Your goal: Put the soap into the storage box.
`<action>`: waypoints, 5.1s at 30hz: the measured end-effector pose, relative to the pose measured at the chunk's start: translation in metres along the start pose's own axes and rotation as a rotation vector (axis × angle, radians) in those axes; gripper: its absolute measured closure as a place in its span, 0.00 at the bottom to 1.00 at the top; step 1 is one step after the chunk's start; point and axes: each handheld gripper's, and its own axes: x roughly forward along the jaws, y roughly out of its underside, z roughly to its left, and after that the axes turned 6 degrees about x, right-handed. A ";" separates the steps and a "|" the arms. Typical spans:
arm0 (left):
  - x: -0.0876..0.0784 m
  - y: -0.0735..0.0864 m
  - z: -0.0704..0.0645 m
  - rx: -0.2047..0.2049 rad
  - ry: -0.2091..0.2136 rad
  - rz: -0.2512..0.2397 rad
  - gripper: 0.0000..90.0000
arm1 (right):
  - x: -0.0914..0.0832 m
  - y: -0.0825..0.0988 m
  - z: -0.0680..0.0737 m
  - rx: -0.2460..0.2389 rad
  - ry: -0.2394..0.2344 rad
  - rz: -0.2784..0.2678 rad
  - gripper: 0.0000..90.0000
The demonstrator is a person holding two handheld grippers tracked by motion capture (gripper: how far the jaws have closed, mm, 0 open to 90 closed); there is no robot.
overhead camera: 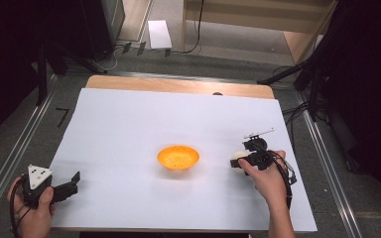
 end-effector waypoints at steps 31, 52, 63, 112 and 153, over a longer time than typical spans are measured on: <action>0.000 0.000 0.000 0.001 0.001 0.000 0.07 | -0.024 -0.018 0.046 -0.105 -0.058 -0.025 0.28; 0.000 0.000 0.000 -0.001 0.005 0.000 0.07 | -0.030 -0.030 0.076 -0.157 -0.089 -0.024 0.28; 0.000 0.000 0.000 -0.001 0.004 -0.002 0.07 | -0.029 -0.035 0.090 -0.181 -0.101 -0.020 0.28; 0.000 0.000 0.000 -0.002 0.004 0.000 0.07 | -0.010 -0.044 0.155 -0.292 -0.140 0.006 0.28; 0.000 0.000 0.001 -0.002 0.010 -0.001 0.07 | 0.024 -0.043 0.177 -0.301 -0.143 0.067 0.28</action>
